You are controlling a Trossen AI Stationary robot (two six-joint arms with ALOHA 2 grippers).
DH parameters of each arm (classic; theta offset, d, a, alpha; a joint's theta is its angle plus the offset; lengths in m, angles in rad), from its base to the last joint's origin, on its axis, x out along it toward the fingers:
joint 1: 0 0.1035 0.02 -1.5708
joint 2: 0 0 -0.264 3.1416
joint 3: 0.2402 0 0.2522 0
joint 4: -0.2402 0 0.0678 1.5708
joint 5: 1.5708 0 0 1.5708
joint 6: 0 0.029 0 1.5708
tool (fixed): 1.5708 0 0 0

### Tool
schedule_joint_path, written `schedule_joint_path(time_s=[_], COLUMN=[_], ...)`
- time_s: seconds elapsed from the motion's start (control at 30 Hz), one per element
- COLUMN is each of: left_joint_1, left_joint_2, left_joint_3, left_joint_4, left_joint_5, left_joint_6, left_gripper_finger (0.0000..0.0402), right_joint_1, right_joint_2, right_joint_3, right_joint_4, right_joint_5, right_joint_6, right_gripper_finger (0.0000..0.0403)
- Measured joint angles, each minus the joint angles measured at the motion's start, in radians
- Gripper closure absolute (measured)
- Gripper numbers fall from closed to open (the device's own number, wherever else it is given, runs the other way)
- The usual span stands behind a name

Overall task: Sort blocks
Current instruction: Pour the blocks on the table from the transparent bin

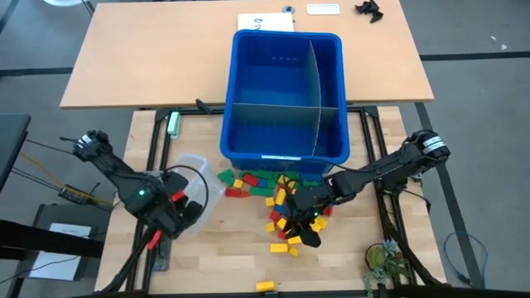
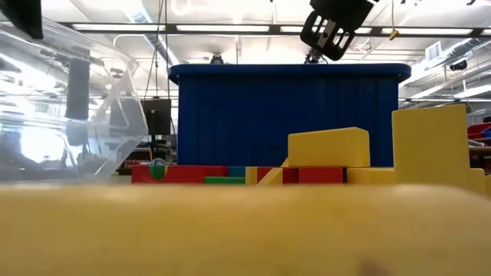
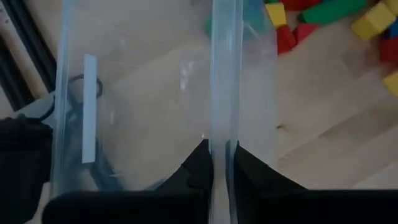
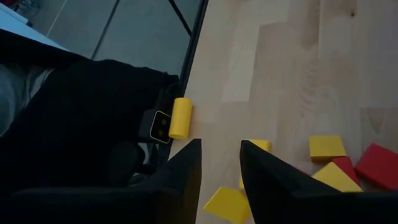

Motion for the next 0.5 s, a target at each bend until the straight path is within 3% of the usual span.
schedule_joint_path(time_s=[0.5], left_joint_1=[0.208], left_joint_2=[0.019], left_joint_3=[-0.016], left_joint_4=[-0.007], left_joint_5=[-0.164], left_joint_6=[-0.005], left_gripper_finger=[0.0361], right_joint_1=[-0.001], right_joint_2=[0.000], right_joint_3=[0.000], right_joint_4=[-0.001], right_joint_5=[0.001], right_joint_6=[0.014], right_gripper_finger=[0.0303])
